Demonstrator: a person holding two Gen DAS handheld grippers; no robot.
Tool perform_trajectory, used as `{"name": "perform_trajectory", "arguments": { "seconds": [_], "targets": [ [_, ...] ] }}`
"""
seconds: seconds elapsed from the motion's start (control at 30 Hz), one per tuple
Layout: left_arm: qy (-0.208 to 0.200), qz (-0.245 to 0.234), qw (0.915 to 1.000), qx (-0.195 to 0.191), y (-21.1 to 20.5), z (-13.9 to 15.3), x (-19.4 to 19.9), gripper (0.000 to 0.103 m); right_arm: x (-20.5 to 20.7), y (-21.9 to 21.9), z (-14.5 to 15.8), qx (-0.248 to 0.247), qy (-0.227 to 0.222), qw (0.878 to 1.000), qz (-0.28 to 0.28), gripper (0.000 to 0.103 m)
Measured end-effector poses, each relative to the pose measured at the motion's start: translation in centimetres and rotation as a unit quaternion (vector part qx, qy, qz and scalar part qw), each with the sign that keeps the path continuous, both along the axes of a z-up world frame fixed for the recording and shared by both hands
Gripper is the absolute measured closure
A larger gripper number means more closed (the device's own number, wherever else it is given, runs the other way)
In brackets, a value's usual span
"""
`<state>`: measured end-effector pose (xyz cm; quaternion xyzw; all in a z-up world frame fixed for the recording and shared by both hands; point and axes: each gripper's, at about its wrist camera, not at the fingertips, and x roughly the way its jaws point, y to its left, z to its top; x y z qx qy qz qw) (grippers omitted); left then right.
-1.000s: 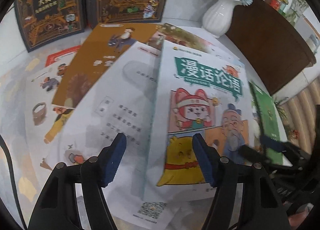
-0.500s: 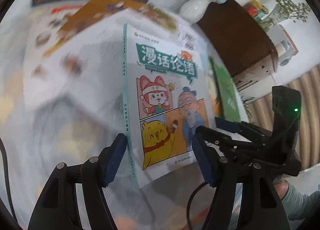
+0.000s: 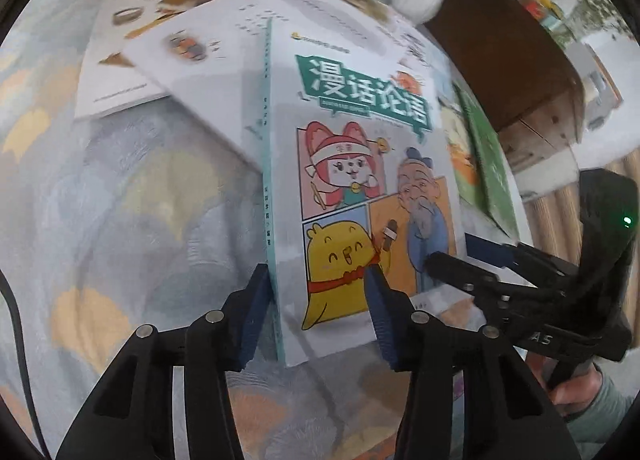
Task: Organize books
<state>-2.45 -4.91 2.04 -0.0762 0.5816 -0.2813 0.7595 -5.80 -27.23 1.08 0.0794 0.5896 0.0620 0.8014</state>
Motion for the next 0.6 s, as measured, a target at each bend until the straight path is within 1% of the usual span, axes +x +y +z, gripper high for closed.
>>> {"name": "perform_trajectory", "arguments": {
  "seconds": [0.07, 0.1, 0.13, 0.17, 0.2, 0.23, 0.27, 0.3, 0.37, 0.4, 0.43, 0.47, 0.5, 0.57, 0.6],
  "targets": [
    [-0.003, -0.003, 0.9996, -0.029, 0.3, 1.4, -0.2, 0.06, -0.2, -0.2, 0.0, 0.004, -0.004, 1.0, -0.005, 0.043],
    [-0.002, -0.005, 0.9985, -0.055, 0.6, 2.2, -0.2, 0.06, -0.2, -0.6, 0.0, 0.015, -0.005, 1.0, -0.011, 0.043],
    [0.006, -0.005, 0.9949, -0.1, 1.2, 3.1, -0.2, 0.06, -0.1, -0.8, 0.0, 0.024, -0.004, 1.0, -0.015, 0.043],
    [0.015, -0.004, 0.9907, -0.135, 1.6, 3.5, -0.1, 0.06, -0.1, -1.3, 0.0, 0.041, -0.003, 0.999, -0.024, 0.043],
    [0.031, -0.002, 0.9836, -0.178, 2.0, 3.8, 0.2, 0.06, -0.1, -1.6, 0.0, 0.054, -0.002, 0.998, -0.03, 0.041],
    [0.041, 0.001, 0.9798, -0.196, 2.1, 3.8, 0.4, 0.06, -0.1, -1.9, -0.1, 0.064, -0.001, 0.997, -0.034, 0.038],
    [0.045, 0.007, 0.9786, -0.201, 1.8, 3.7, 0.4, 0.06, 0.0, -2.2, -0.1, 0.078, 0.001, 0.996, -0.037, 0.037],
    [0.047, 0.019, 0.9807, -0.189, 1.7, 3.2, 0.7, 0.06, -0.1, -2.4, -0.1, 0.086, 0.001, 0.996, -0.038, 0.036],
    [0.046, 0.028, 0.9881, -0.144, 1.3, 2.1, 1.0, 0.061, -0.2, -2.4, 0.1, 0.084, 0.001, 0.996, -0.036, 0.035],
    [0.045, 0.032, 0.9908, -0.123, 1.0, 1.5, 1.1, 0.067, -0.1, -2.1, 0.2, 0.08, 0.0, 0.996, -0.033, 0.035],
    [0.049, 0.034, 0.992, -0.111, 0.8, 0.8, 1.2, 0.081, -0.2, -1.9, 0.2, 0.075, -0.001, 0.997, -0.029, 0.034],
    [0.057, 0.034, 0.9924, -0.104, 0.5, 0.2, 1.3, 0.086, -0.2, -1.4, 0.2, 0.071, -0.003, 0.997, -0.026, 0.034],
    [0.061, 0.037, 0.9932, -0.092, 0.0, -0.4, 1.3, 0.089, -0.2, -1.1, 0.2, 0.069, -0.004, 0.997, -0.024, 0.033],
    [0.056, 0.039, 0.9952, -0.071, -0.5, -0.9, 1.3, 0.088, -0.1, -0.9, 0.1, 0.069, -0.004, 0.997, -0.021, 0.03],
    [0.058, 0.041, 0.9952, -0.068, -0.9, -1.1, 1.4, 0.088, 0.0, -0.9, 0.1, 0.076, -0.004, 0.997, -0.021, 0.027]
  ]
}}
